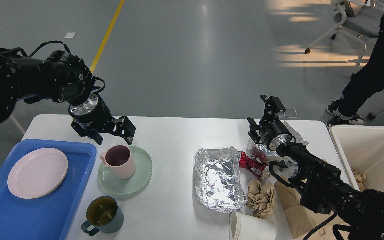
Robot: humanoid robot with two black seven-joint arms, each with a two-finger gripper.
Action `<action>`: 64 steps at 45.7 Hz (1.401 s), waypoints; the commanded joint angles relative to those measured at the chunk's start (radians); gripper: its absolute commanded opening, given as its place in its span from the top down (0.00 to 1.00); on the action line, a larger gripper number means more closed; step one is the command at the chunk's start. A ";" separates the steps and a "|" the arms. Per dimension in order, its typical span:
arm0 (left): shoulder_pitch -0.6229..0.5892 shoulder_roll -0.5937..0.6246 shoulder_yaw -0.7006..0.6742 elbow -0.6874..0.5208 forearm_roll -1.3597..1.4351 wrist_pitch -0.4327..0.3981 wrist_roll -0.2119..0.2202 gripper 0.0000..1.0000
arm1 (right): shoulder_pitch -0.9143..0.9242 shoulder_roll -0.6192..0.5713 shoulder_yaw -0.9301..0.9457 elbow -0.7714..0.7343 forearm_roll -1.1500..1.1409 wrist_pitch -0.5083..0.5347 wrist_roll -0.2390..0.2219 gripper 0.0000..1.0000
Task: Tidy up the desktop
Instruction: 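Swing the left gripper over the pink mug on the green saucer, then lower the left gripper and grasp the pink mug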
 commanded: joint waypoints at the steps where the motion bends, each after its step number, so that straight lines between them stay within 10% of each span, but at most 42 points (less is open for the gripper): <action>1: 0.067 -0.008 -0.002 0.070 -0.001 0.075 0.003 0.04 | 0.000 0.000 0.000 0.000 0.000 0.001 0.000 0.00; 64: 0.351 -0.065 -0.059 0.202 -0.013 0.321 0.002 0.12 | -0.001 0.000 0.000 0.000 0.000 0.001 0.000 0.00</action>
